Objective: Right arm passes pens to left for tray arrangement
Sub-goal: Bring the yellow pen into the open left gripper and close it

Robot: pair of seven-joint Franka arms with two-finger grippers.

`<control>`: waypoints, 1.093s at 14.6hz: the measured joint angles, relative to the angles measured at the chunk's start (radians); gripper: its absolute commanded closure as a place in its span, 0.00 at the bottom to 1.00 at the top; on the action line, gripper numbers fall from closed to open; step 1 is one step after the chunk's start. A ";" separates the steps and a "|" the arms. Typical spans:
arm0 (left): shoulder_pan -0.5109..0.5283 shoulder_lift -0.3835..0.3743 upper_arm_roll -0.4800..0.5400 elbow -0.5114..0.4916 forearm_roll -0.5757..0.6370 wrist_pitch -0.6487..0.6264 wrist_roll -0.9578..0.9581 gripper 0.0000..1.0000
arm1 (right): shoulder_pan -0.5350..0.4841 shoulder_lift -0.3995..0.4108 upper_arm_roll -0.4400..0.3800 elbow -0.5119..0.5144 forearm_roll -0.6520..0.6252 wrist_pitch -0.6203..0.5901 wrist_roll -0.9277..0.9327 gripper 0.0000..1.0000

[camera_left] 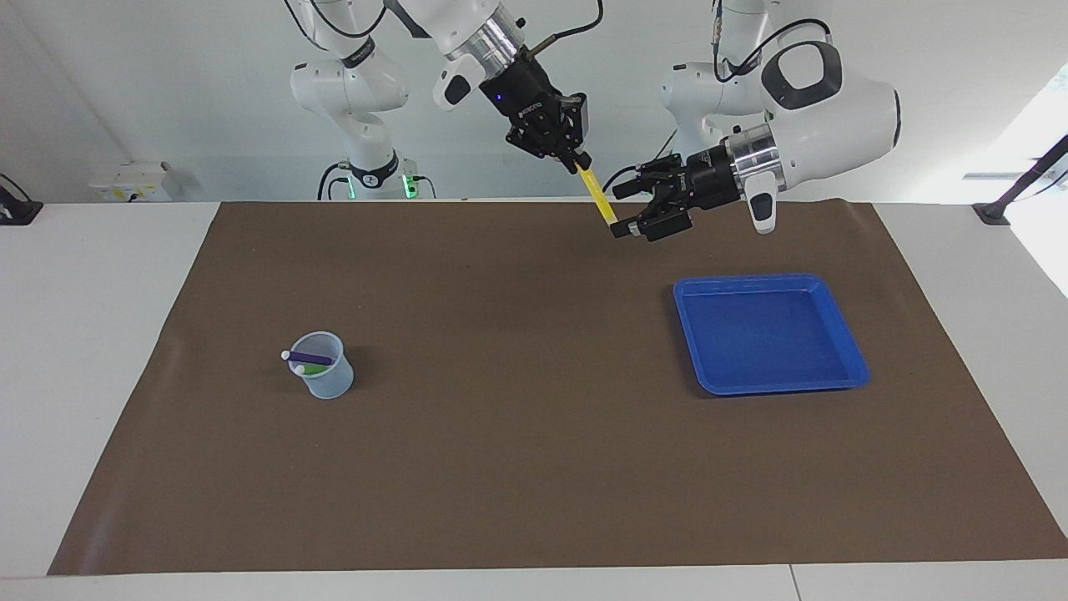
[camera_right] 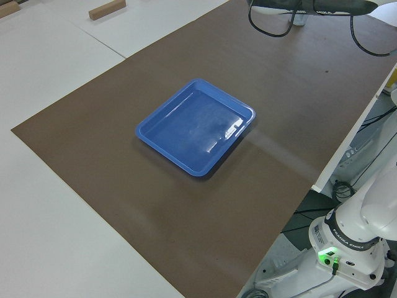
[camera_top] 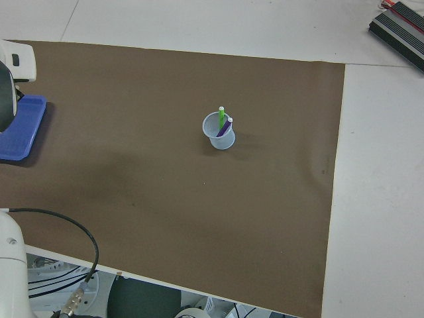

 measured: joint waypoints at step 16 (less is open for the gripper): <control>-0.026 -0.013 -0.007 -0.023 -0.002 -0.004 0.006 0.60 | 0.000 0.001 0.000 0.000 0.000 0.000 0.000 1.00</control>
